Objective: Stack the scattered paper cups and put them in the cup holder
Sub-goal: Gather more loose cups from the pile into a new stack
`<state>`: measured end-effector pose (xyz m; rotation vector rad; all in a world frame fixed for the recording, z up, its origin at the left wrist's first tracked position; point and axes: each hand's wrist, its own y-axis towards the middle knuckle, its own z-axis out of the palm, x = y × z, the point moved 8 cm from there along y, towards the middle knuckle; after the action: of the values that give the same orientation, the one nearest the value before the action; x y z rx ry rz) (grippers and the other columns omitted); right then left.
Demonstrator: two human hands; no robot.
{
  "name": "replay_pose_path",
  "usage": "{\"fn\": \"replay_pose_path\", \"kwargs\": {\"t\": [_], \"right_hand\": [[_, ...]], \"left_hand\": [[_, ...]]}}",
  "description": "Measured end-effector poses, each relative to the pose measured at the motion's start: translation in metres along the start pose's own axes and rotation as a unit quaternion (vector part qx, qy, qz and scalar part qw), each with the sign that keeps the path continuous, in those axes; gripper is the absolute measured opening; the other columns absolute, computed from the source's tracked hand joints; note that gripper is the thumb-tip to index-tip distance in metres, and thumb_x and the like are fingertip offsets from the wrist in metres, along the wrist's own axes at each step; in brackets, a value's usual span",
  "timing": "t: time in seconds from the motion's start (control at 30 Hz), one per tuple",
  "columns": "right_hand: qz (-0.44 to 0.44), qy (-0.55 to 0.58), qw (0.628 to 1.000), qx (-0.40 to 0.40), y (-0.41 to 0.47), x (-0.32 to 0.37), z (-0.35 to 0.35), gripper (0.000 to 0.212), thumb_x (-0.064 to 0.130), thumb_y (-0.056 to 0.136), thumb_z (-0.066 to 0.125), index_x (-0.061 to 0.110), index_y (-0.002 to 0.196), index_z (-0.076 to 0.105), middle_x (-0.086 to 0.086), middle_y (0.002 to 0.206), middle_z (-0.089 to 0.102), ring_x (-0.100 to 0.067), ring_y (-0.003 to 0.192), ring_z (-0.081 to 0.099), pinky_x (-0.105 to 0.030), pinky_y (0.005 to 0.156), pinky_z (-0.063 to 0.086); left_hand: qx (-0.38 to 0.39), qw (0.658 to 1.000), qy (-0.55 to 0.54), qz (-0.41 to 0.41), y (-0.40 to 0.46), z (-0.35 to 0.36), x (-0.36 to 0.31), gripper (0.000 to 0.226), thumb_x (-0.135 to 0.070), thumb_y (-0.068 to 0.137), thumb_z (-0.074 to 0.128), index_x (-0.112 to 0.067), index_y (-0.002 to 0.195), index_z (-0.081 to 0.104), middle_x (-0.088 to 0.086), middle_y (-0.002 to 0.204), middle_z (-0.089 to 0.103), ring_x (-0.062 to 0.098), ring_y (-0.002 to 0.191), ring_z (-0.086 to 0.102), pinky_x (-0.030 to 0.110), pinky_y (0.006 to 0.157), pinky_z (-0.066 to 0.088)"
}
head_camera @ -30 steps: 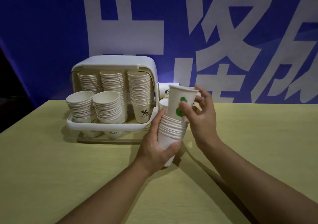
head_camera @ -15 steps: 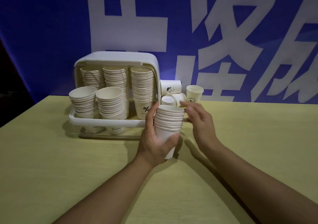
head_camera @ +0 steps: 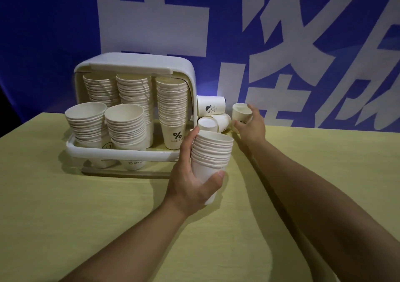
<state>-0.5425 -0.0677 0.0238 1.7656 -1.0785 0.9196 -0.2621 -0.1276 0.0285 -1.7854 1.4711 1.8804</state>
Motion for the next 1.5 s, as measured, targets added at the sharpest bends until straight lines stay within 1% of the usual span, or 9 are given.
{"fn": "replay_pose_path", "kwargs": {"t": [0.13, 0.33, 0.57, 0.7, 0.87, 0.97, 1.1, 1.33, 1.5], "right_hand": [[-0.01, -0.001, 1.0, -0.029, 0.003, -0.004, -0.008, 0.066, 0.022, 0.085, 0.077, 0.03, 0.143, 0.046, -0.003, 0.134, 0.055, -0.024, 0.117, 0.057, -0.042, 0.102, 0.052], [-0.048, 0.103, 0.993, -0.023, -0.031, 0.041, -0.05, 0.065, 0.02, 0.089, 0.075, 0.029, 0.146, 0.043, 0.008, 0.128, 0.049, -0.013, 0.107, 0.055, -0.019, 0.082, 0.052], [-0.134, 0.127, 0.979, 0.091, -0.118, 0.12, -0.09, 0.067, 0.028, 0.09, 0.073, 0.036, 0.147, 0.039, 0.012, 0.135, 0.045, -0.003, 0.108, 0.053, -0.015, 0.073, 0.053], [-0.143, 0.072, 0.968, 0.194, -0.166, 0.133, -0.088, 0.068, 0.027, 0.092, 0.071, 0.038, 0.149, 0.036, 0.014, 0.134, 0.045, -0.007, 0.108, 0.056, -0.017, 0.069, 0.055], [-0.113, 0.044, 0.963, 0.241, -0.2, 0.12, -0.076, 0.053, 0.041, 0.1, 0.055, 0.044, 0.149, 0.036, 0.011, 0.147, 0.046, -0.012, 0.126, 0.051, -0.031, 0.092, 0.051], [-0.115, 0.054, 0.951, 0.283, -0.219, 0.117, -0.064, 0.068, 0.038, 0.097, 0.061, 0.05, 0.152, 0.023, 0.018, 0.143, 0.041, -0.005, 0.12, 0.049, -0.02, 0.086, 0.05], [-0.113, 0.091, 0.935, 0.325, -0.235, 0.122, -0.045, 0.092, 0.025, 0.089, 0.074, 0.047, 0.154, 0.014, 0.01, 0.15, 0.037, -0.011, 0.121, 0.055, -0.031, 0.09, 0.059], [-0.166, 0.096, 0.932, 0.307, -0.238, 0.148, -0.011, 0.096, 0.021, 0.079, 0.084, 0.042, 0.15, 0.024, 0.022, 0.126, 0.048, -0.009, 0.116, 0.056, -0.033, 0.091, 0.059], [-0.216, 0.098, 0.947, 0.217, -0.209, 0.181, -0.011, 0.092, 0.027, 0.076, 0.086, 0.041, 0.146, 0.028, 0.028, 0.119, 0.048, 0.005, 0.105, 0.058, -0.019, 0.08, 0.056]], "left_hand": [[0.004, 1.0, -0.004, 0.001, 0.0, 0.0, 0.0, 0.095, -0.053, 0.067, 0.073, -0.061, 0.145, 0.02, -0.016, 0.142, 0.048, 0.006, 0.121, 0.056, 0.023, 0.092, 0.05], [0.004, 1.0, -0.003, -0.001, -0.001, 0.0, 0.0, 0.093, -0.054, 0.067, 0.074, -0.064, 0.144, 0.022, -0.021, 0.142, 0.048, 0.006, 0.124, 0.055, 0.031, 0.097, 0.05], [0.05, 0.999, 0.016, -0.004, -0.01, 0.011, -0.018, 0.094, -0.054, 0.065, 0.071, -0.072, 0.139, 0.017, -0.054, 0.132, 0.037, -0.019, 0.123, 0.044, 0.007, 0.096, 0.039], [0.065, 0.998, 0.018, -0.013, -0.023, 0.018, -0.033, 0.095, -0.054, 0.072, 0.072, -0.069, 0.143, 0.011, -0.037, 0.136, 0.046, -0.01, 0.12, 0.053, 0.022, 0.094, 0.05], [0.037, 0.999, 0.021, -0.006, -0.027, 0.009, -0.057, 0.097, -0.053, 0.074, 0.074, -0.075, 0.139, 0.005, -0.041, 0.14, 0.035, -0.014, 0.124, 0.047, 0.007, 0.092, 0.043], [0.03, 0.999, 0.035, 0.003, -0.03, -0.001, -0.062, 0.1, -0.05, 0.074, 0.076, -0.075, 0.14, 0.004, -0.022, 0.152, 0.033, -0.003, 0.131, 0.045, 0.023, 0.102, 0.047], [0.038, 0.998, 0.045, -0.005, -0.035, -0.021, -0.057, 0.111, -0.039, 0.066, 0.083, -0.064, 0.148, 0.011, -0.006, 0.154, 0.039, 0.019, 0.134, 0.05, 0.05, 0.107, 0.049], [0.006, 0.994, 0.106, 0.02, -0.033, -0.059, -0.06, 0.118, -0.022, 0.078, 0.085, -0.077, 0.135, -0.003, -0.051, 0.137, 0.021, -0.019, 0.125, 0.039, 0.006, 0.092, 0.042], [-0.088, 0.995, 0.047, 0.027, -0.04, -0.098, -0.037, 0.081, -0.051, 0.082, 0.062, -0.054, 0.149, 0.017, -0.016, 0.141, 0.049, 0.006, 0.117, 0.059, 0.023, 0.088, 0.053]]}}
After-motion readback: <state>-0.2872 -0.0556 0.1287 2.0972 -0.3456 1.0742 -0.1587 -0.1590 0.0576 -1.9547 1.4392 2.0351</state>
